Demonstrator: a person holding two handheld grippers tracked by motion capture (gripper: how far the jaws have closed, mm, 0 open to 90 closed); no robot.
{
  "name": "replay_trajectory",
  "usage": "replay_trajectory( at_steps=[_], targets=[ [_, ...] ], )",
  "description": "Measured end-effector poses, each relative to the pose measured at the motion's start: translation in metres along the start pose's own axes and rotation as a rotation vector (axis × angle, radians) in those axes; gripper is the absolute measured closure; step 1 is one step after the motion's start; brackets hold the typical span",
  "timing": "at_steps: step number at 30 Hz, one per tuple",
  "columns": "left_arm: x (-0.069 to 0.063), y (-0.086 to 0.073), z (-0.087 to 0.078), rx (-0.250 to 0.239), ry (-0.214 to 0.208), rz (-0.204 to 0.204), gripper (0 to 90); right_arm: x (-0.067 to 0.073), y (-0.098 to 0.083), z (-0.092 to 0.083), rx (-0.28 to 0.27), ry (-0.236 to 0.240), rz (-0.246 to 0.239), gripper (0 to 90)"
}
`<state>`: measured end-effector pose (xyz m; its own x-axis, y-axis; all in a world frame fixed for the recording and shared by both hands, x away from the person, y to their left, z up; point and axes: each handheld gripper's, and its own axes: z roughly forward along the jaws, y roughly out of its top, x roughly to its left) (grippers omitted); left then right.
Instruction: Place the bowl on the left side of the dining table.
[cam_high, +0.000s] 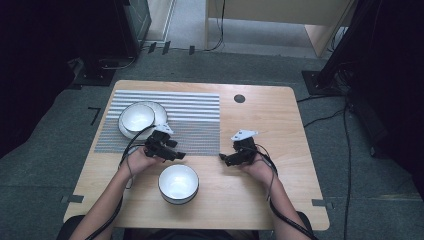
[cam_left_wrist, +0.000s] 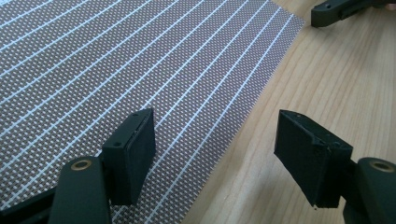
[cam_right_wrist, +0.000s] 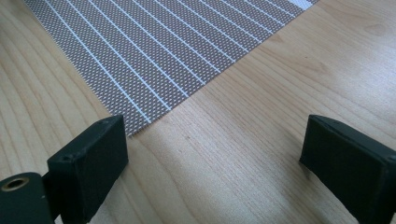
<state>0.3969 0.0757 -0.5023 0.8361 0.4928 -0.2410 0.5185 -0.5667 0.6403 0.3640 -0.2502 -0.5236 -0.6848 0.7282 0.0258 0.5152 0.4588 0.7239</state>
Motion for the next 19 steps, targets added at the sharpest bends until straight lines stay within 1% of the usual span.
replay_trajectory(
  at_steps=[4,8,12,13,15,16,18,19],
  targets=[
    [0.0019,-0.0026,-0.0006,-0.020,-0.015,-0.010,28.3,-0.0001,0.0000,0.0000,-0.001,0.000,-0.001,6.7],
    [0.0021,-0.0036,-0.0007,-0.026,-0.017,-0.002,28.1,0.0000,0.0000,0.0000,0.000,0.000,0.000,6.7],
    [0.0024,-0.0040,-0.0006,-0.031,-0.022,-0.005,26.9,0.0000,0.0000,0.0000,0.000,0.000,0.000,6.7],
    [0.0030,-0.0030,-0.0003,-0.026,-0.040,-0.022,25.0,0.0000,0.0000,0.0000,0.000,0.000,0.000,6.7],
    [0.0043,-0.0020,-0.0003,-0.026,-0.053,-0.047,22.1,0.0000,0.0000,0.0000,0.000,0.000,-0.001,6.7],
    [0.0047,-0.0026,-0.0004,-0.031,-0.055,-0.053,22.1,0.0000,0.0000,0.0000,0.000,0.000,0.000,6.7],
    [0.0040,-0.0031,-0.0003,-0.031,-0.053,-0.035,22.2,0.0000,0.0000,0.0000,0.000,0.000,0.000,6.7],
    [0.0024,-0.0023,-0.0003,-0.019,-0.035,-0.023,22.2,-0.0001,0.0000,0.0001,-0.001,0.000,-0.001,6.7]
  ],
)
